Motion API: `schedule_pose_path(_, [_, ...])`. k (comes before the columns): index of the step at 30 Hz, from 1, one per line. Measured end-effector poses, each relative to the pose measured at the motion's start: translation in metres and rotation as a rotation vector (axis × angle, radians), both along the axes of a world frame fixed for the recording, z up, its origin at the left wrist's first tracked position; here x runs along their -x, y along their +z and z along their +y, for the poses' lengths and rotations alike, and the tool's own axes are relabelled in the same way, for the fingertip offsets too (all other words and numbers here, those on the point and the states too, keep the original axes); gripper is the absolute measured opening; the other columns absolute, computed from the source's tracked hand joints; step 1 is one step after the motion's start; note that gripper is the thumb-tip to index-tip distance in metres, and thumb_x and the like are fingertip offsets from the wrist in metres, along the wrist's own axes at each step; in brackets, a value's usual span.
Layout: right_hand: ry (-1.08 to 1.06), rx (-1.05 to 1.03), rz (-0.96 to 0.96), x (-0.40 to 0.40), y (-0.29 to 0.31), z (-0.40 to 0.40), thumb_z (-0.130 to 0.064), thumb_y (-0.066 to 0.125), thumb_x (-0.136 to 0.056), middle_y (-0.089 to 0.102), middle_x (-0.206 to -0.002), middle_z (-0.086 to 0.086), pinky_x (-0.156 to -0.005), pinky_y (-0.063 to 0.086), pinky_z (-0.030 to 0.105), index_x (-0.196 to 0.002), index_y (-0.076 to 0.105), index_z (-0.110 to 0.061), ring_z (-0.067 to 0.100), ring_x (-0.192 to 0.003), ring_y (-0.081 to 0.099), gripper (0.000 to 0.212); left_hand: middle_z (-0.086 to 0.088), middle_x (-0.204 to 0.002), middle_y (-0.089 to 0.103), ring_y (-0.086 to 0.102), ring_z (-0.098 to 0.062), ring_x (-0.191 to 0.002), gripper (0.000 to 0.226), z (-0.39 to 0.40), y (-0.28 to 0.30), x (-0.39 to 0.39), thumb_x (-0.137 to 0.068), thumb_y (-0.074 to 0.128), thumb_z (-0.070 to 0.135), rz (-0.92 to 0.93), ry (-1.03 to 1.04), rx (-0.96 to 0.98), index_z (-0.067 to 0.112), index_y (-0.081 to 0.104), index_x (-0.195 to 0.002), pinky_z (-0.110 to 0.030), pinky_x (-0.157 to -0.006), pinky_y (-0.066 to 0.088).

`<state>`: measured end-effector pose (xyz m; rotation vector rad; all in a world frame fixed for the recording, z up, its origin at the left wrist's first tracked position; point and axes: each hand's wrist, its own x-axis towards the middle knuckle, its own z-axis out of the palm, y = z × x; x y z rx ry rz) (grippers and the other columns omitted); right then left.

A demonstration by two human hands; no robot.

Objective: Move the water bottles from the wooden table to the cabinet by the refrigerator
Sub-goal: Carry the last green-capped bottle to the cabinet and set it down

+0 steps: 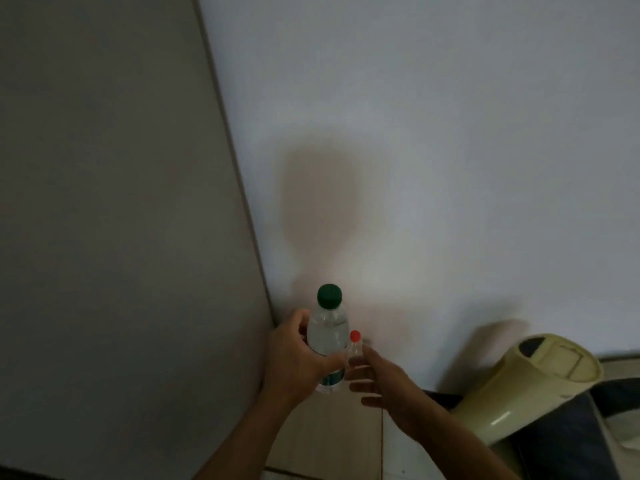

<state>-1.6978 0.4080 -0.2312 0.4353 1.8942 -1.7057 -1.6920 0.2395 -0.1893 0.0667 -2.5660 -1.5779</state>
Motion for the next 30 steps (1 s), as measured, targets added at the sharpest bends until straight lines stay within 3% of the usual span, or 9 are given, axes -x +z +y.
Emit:
schedule_pose_path(5, [-0.071,-0.05,0.007,0.007,0.008,-0.001,-0.061,0.034,-0.095,0.066,-0.112,0.005,-0.093,0.05,0.04,-0.113,0.061,-0.019,0.022,-0.103,0.063,0.053,0.005,-0.093,0.068,0.068,-0.007,-0.08,0.059,0.001,-0.004,0.017,-0.054,0.092,0.033,0.041,-0.077,-0.01,0.027,0.058,-0.102,-0.024,-0.067,0.059])
schedule_pose_path(11, [-0.09,-0.089,0.062,0.012,0.012,0.0,-0.055,0.035,-0.098,0.065,-0.111,0.003,-0.091,0.049,0.037,-0.114,0.058,-0.02,0.02,-0.103,0.061,0.046,0.008,-0.101,0.063,0.065,-0.009,-0.086,0.071,0.001,-0.01,0.031,-0.046,0.082,0.058,0.081,-0.111,0.033,0.03,0.054,-0.106,-0.028,-0.068,0.06])
schedule_pose_path(16, [-0.039,-0.129,0.082,0.012,0.004,0.004,-0.057,0.031,-0.099,0.065,-0.11,0.0,-0.082,0.049,0.031,-0.113,0.059,-0.023,0.017,-0.102,0.061,0.046,0.008,-0.103,0.066,0.066,-0.008,-0.088,0.07,-0.002,-0.018,0.035,-0.05,0.089,0.042,0.033,-0.138,-0.009,0.029,0.057,-0.11,-0.025,-0.072,0.06])
schedule_pose_path(19, [-0.001,-0.174,0.172,0.014,0.003,0.008,-0.05,0.033,-0.1,0.064,-0.106,-0.003,-0.079,0.048,0.025,-0.105,0.057,-0.028,0.011,-0.097,0.06,0.033,0.008,-0.099,0.067,0.067,-0.005,-0.085,0.066,-0.007,-0.022,0.035,-0.05,0.092,0.032,0.015,-0.123,-0.018,0.028,0.059,-0.107,-0.024,-0.071,0.06])
schedule_pose_path(21, [0.062,-0.292,0.26,0.016,0.004,0.011,-0.046,0.033,-0.102,0.062,-0.106,-0.006,-0.076,0.045,0.019,-0.102,0.056,-0.028,0.003,-0.092,0.057,0.029,0.008,-0.098,0.068,0.067,-0.004,-0.085,0.066,-0.013,-0.025,0.034,-0.051,0.093,0.027,0.005,-0.116,-0.012,0.027,0.059,-0.107,-0.025,-0.072,0.06])
schedule_pose_path(24, [0.199,-0.582,0.39,0.021,-0.002,0.019,-0.05,0.034,-0.099,0.063,-0.12,0.0,-0.071,0.038,0.011,-0.121,0.055,-0.021,-0.002,-0.087,0.053,0.042,0.009,-0.097,0.069,0.068,-0.007,-0.084,0.065,-0.023,-0.033,0.033,-0.049,0.093,0.029,-0.009,-0.104,0.03,0.027,0.06,-0.104,-0.028,-0.07,0.061])
schedule_pose_path(30, [0.329,-0.836,0.483,0.029,-0.014,0.028,-0.051,0.042,-0.097,0.054,-0.137,0.0,-0.095,0.04,0.024,-0.132,0.05,-0.02,0.012,-0.117,0.051,0.048,0.008,-0.1,0.065,0.066,-0.009,-0.087,0.067,-0.047,-0.054,0.031,-0.043,0.091,0.042,-0.039,-0.018,0.067,0.03,0.061,-0.103,-0.031,-0.07,0.061])
